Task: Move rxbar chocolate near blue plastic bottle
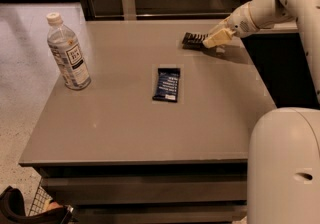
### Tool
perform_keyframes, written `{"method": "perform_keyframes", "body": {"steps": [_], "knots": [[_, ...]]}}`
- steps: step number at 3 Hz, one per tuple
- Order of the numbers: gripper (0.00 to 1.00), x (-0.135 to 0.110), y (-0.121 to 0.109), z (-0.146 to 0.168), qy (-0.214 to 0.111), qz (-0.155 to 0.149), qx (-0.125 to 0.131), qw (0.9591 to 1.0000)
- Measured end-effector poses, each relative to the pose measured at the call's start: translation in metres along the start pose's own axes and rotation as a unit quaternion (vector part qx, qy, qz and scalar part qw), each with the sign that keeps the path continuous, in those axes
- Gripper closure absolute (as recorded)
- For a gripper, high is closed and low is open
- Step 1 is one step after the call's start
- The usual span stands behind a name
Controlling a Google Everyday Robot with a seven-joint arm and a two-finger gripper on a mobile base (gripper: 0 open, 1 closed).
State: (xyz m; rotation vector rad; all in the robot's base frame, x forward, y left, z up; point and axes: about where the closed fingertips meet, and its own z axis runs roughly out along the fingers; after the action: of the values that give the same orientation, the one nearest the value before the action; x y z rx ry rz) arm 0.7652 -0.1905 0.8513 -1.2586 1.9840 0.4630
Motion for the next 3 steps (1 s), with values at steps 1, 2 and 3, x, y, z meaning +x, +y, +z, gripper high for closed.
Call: {"method": "perform_keyframes", "body": {"steps": [1, 2, 3], "knots": [[1.0, -0.021, 0.007, -0.024, 0.022, -0.026, 0.026, 0.9991], [1.0, -0.049, 0.028, -0.034, 0.035, -0.054, 0.047, 0.9969], [1.0, -0.073, 0.055, -0.035, 0.022, -0.068, 0.062, 0.9956]]}}
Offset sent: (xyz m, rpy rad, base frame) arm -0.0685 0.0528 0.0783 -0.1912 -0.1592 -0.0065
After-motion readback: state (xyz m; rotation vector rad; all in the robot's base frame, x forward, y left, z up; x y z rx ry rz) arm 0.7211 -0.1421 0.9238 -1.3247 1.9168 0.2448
